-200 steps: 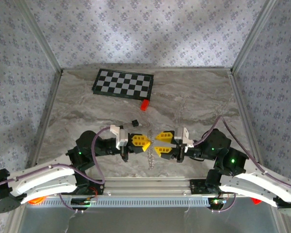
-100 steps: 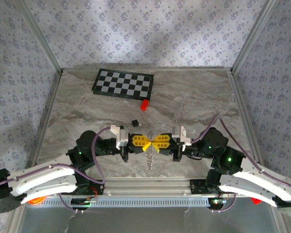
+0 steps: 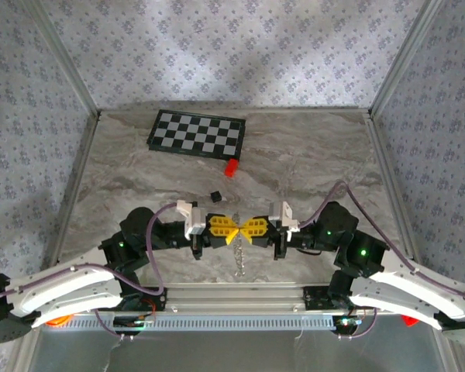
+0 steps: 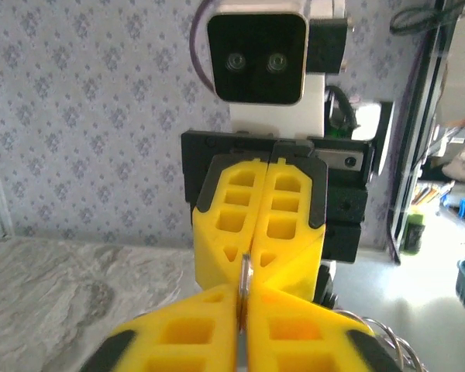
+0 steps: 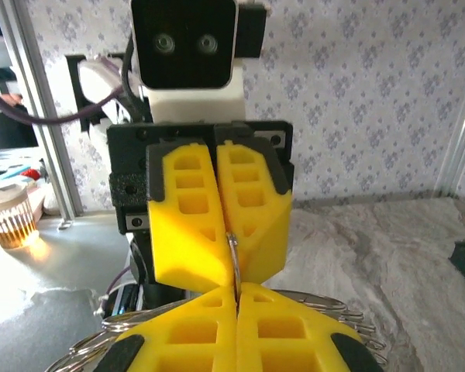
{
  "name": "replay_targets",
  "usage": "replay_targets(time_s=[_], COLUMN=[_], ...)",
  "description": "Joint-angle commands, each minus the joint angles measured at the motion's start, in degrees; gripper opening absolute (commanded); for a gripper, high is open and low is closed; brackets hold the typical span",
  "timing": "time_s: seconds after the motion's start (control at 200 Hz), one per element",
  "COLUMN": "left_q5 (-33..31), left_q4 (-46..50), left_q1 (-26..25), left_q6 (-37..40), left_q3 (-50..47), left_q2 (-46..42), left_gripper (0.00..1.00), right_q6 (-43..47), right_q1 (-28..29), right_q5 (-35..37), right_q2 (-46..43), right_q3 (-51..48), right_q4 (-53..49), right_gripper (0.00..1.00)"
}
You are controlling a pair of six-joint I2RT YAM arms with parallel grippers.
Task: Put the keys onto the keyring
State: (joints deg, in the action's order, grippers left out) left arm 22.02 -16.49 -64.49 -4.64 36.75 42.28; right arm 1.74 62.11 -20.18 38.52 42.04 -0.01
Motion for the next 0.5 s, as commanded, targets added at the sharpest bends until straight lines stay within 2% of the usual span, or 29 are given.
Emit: replay_targets(time_s=[0.0,0.07,0.125,0.25,0.495], left_q5=[-2.6,-4.6,-6.2,-7.7,-9.0], left_q4=[13.4,20.4,25.5,34.1,42.2], left_q1=[-0.4,-0.4,-0.4,-0.4,-0.3], left_q6=[3.4,5.1,6.4,8.3,10.6], left_q3=[5.6,8.3,10.6,15.3,20.3], left_q2=[-2.2,-2.3,-1.7,0.6,5.1], left_gripper=[0.27,0.36,0.39,0.39,0.36], right_q6=[3.5,5.5,7.1,10.4,14.6], right_q1=[-0.2,-0.1,0.0,0.3,3.3], right_q5=[3.6,6.7,8.5,11.1,13.0], right_q2=[0.9,1.9,3.1,6.1,10.9], right_q3=[5.6,8.3,10.4,14.1,18.5], right_q4=[-9.1,-15.1,-19.3,-25.6,-30.8], right_gripper=[0.0,0.0,0.0,0.0,0.0])
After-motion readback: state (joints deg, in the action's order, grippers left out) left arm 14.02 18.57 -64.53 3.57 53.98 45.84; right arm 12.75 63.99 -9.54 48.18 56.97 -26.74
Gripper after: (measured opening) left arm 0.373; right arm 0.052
